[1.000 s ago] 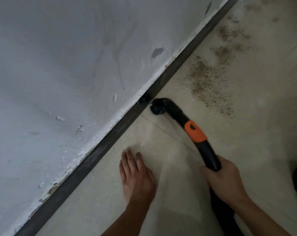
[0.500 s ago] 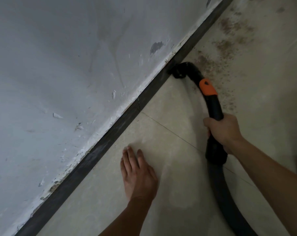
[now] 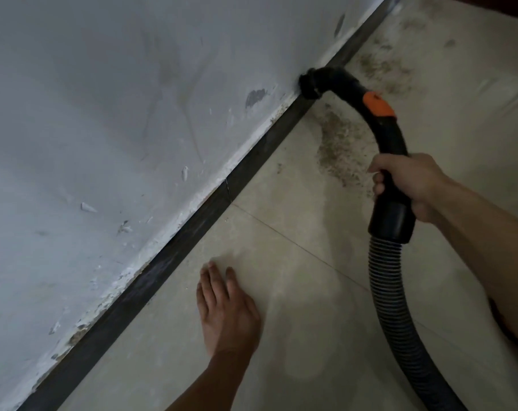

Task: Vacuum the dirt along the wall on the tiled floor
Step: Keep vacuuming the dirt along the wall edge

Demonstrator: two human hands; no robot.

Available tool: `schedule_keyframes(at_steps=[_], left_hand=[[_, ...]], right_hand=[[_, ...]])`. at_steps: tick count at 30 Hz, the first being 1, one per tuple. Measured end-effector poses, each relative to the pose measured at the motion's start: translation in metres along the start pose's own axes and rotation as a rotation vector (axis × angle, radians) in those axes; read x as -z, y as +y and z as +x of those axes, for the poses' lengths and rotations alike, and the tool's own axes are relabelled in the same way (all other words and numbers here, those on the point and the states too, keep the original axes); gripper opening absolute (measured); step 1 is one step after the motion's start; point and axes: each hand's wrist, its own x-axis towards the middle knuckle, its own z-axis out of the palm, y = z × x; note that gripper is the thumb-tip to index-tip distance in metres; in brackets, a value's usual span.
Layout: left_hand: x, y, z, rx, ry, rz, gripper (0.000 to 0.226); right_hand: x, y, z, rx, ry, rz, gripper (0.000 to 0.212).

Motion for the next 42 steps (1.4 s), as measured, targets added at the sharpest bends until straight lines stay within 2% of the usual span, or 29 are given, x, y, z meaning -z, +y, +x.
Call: schedule_keyframes(at_steps=[5, 9, 14, 17, 21, 24, 27, 31, 35, 38, 42], left_hand=[[0.001, 0.002, 0.0, 0.01, -0.005, -0.011, 0.056], [0.0, 0.003, 0.001, 0.028, 0.0, -0.032, 0.055], [0.0, 0.001, 0.001, 0.016, 0.014, -0.048, 0.057], [-0.001, 0.002, -0.002, 0.004, 0.028, -0.055, 0.057], [-0.001, 0.004, -0.002, 0.007, 0.028, -0.063, 0.057], [-0.002, 0.002, -0.002, 0.001, 0.026, -0.053, 0.057], [-0.001, 0.0, -0.004, -0.014, 0.016, -0.056, 0.058], [0.001, 0.0, -0.003, -0.013, -0.003, -0.072, 0.058], [0.002, 0.003, -0.001, -0.013, 0.009, -0.102, 0.057], [0.002, 0.001, -0.001, -0.01, 0.027, -0.127, 0.055], [0.002, -0.002, -0.004, -0.003, 0.035, -0.25, 0.036]], right_hand=[[-0.018, 0.063, -0.067, 0.061, -0.044, -0.16, 0.016], [-0.004, 0.115, -0.11, 0.073, -0.083, -0.27, 0.014], [0.047, 0.155, -0.113, 0.007, 0.146, -0.32, 0.02], [0.05, 0.165, -0.12, 0.002, 0.118, -0.407, 0.018], [0.012, 0.151, -0.082, 0.128, 0.135, -0.529, 0.014], [-0.017, 0.121, -0.036, 0.126, 0.164, -0.421, 0.02], [-0.035, 0.107, -0.021, 0.119, 0.137, -0.338, 0.02], [-0.031, 0.118, -0.05, 0.125, 0.01, -0.404, 0.011], [-0.006, 0.147, -0.096, 0.154, -0.091, -0.514, 0.019], [0.008, 0.172, -0.125, 0.1, -0.169, -0.53, 0.016], [0.018, 0.185, -0.141, 0.113, -0.147, -0.54, 0.018]])
